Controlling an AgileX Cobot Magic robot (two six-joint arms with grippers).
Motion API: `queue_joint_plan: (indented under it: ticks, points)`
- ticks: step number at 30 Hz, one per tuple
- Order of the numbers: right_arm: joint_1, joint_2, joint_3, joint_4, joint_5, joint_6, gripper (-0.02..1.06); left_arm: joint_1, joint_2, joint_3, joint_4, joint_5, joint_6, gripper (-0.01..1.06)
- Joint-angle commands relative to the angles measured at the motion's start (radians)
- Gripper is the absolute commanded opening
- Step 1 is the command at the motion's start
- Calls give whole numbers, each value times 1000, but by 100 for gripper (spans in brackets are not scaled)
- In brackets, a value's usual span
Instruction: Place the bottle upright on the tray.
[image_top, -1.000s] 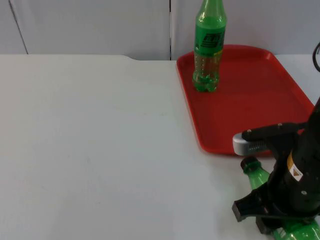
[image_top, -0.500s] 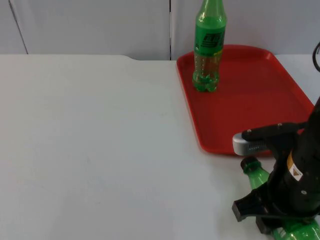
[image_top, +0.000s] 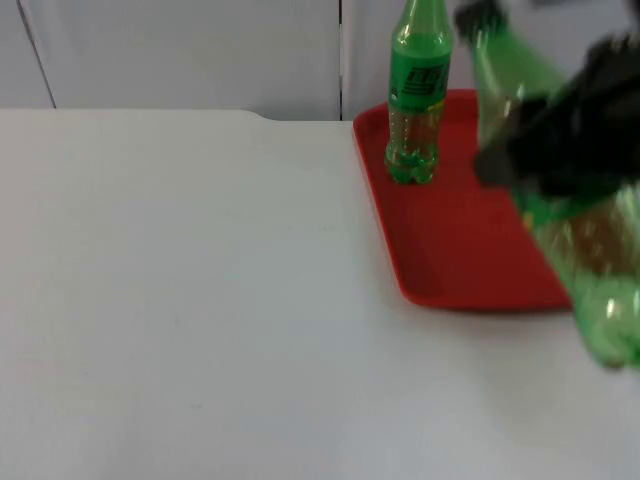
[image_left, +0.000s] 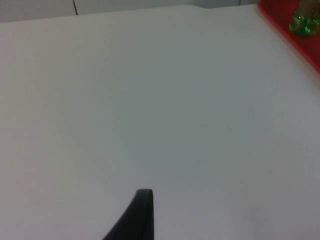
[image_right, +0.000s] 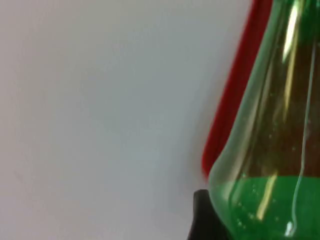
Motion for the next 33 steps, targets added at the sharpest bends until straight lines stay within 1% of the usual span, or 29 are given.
queue_joint_plan:
  ticks: [1, 2, 4, 5, 7, 8, 10, 12, 13, 14, 15, 18, 19, 21, 23, 24, 25, 26, 27, 28, 29, 30, 31, 32, 33]
  points:
    - [4, -153, -7, -188, -79, -7, 0, -3, -4, 4, 0, -11, -5, 105]
    - [4, -153, -7, -188, -79, -7, 0, -3, -4, 4, 0, -11, -5, 105]
    - [2, -228, -7, -282, -106, -7, 0, -3, -4, 4, 0, -11, -5, 105]
    - [-11, -273, -7, -346, -108, 2, 0, -3, -4, 4, 0, -11, -5, 105]
    - [-40, -299, -7, -370, -94, 8, 0, -3, -4, 4, 0, -11, -5, 105]
    - [-40, -299, -7, -370, -94, 8, 0, -3, -4, 4, 0, -11, -5, 105]
    - [-87, -318, -7, -360, -49, 8, 0, -3, -4, 4, 0, -11, -5, 105]
    - [-135, -321, -7, -358, -54, 11, 0, -3, -4, 4, 0, -11, -5, 105]
    - [-167, -321, -7, -360, -84, 43, 0, -3, -4, 4, 0, -11, -5, 105]
    - [-167, -321, -7, -360, -84, 43, 0, -3, -4, 4, 0, -11, -5, 105]
    - [-195, -321, -7, -360, -119, 62, 0, -3, -4, 4, 0, -11, -5, 105]
    - [-286, -321, -7, -360, -247, 66, 0, -3, -4, 4, 0, -11, -5, 105]
    - [-286, -321, -7, -360, -247, 66, 0, -3, -4, 4, 0, -11, -5, 105]
    - [-363, -318, -7, -358, -337, 66, 0, -3, -4, 4, 0, -11, -5, 105]
    - [-437, -303, -1, -351, -458, 63, 0, -3, -4, 4, 0, -11, -5, 105]
    - [-437, -303, -1, -351, -458, 63, 0, -3, -4, 4, 0, -11, -5, 105]
    - [-477, -288, 1, -348, -509, 63, 0, -3, -4, 4, 0, -11, -5, 105]
    - [-513, -268, 4, -329, -564, 51, 0, -3, -4, 4, 0, -11, -5, 105]
    - [-535, -242, 5, -279, -592, 7, 0, -3, -4, 4, 0, -11, -5, 105]
    - [-549, -220, 5, -185, -600, -46, 0, -3, -4, 4, 0, -11, -5, 105]
    - [-555, -190, 5, -75, -600, -132, 0, -3, -4, 4, 0, -11, -5, 105]
    - [-555, -190, 5, -75, -600, -132, 0, -3, -4, 4, 0, -11, -5, 105]
    - [-557, -159, 5, 79, -600, -250, 0, -3, -4, 4, 0, -11, -5, 105]
    - [-557, -134, 5, 247, -619, -385, 0, -3, -4, 4, 0, -11, -5, 105]
    - [-555, -103, 5, 410, -651, -491, 0, -3, -4, 4, 0, -11, -5, 105]
